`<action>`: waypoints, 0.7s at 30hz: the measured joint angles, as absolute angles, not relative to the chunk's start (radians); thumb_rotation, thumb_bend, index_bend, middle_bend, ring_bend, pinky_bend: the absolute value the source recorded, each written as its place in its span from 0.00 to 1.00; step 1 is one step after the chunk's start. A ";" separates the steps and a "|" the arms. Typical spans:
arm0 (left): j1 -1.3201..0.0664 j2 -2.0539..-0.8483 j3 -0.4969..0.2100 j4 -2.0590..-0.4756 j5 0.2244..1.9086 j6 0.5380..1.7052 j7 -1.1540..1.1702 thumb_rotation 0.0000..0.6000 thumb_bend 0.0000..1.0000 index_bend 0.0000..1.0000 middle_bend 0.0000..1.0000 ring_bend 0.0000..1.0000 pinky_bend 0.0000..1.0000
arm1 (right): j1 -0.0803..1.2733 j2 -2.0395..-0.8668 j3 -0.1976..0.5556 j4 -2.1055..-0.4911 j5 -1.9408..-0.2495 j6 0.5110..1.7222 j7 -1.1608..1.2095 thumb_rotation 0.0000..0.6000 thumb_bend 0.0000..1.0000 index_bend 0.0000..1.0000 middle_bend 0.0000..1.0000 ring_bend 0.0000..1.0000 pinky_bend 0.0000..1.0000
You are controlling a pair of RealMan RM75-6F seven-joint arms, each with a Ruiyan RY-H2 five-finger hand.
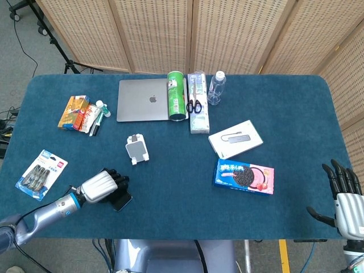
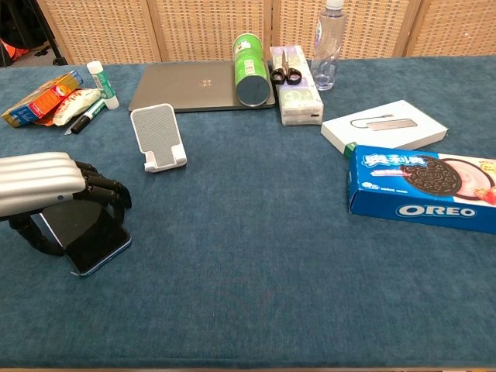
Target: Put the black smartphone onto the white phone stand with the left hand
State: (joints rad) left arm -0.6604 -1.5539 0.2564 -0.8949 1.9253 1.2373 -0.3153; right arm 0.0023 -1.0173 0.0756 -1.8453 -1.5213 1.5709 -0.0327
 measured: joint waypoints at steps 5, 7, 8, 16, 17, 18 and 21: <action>-0.660 -1.544 0.243 -0.894 1.930 1.280 -0.274 1.00 0.24 0.55 0.48 0.42 0.36 | 0.002 -1.016 0.075 -1.847 -1.522 1.572 -0.031 1.00 0.00 0.00 0.00 0.00 0.00; -0.663 -1.534 0.237 -0.906 1.932 1.291 -0.253 1.00 0.24 0.55 0.48 0.42 0.36 | 0.001 -1.014 0.075 -1.848 -1.523 1.573 -0.029 1.00 0.00 0.00 0.00 0.00 0.00; -0.665 -1.526 0.234 -0.917 1.934 1.295 -0.236 1.00 0.24 0.55 0.48 0.42 0.36 | 0.001 -1.014 0.075 -1.848 -1.523 1.573 -0.027 1.00 0.00 0.00 0.00 0.00 0.00; -0.688 -1.452 0.185 -1.040 1.943 1.342 -0.079 1.00 0.21 0.56 0.48 0.42 0.36 | -0.004 -1.001 0.075 -1.853 -1.529 1.582 -0.001 1.00 0.00 0.00 0.00 0.00 0.00; -0.693 -1.440 0.176 -1.060 1.946 1.348 -0.044 1.00 0.21 0.56 0.48 0.42 0.36 | -0.004 -0.999 0.075 -1.854 -1.530 1.582 0.003 1.00 0.00 0.00 0.00 0.00 0.00; -0.697 -1.431 0.168 -1.074 1.949 1.352 -0.014 1.00 0.20 0.56 0.48 0.42 0.36 | -0.005 -0.997 0.075 -1.855 -1.532 1.583 0.008 1.00 0.00 0.00 0.00 0.00 0.00; -0.714 -1.400 0.140 -1.118 1.963 1.355 0.111 1.00 0.20 0.56 0.48 0.42 0.36 | -0.006 -0.992 0.072 -1.856 -1.539 1.585 0.020 1.00 0.00 0.00 0.00 0.00 0.00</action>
State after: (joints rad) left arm -0.7143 -1.3997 0.1398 -1.1175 1.9631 1.3554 0.1114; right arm -0.0064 -0.9916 0.0722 -1.8565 -1.5386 1.5852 0.0200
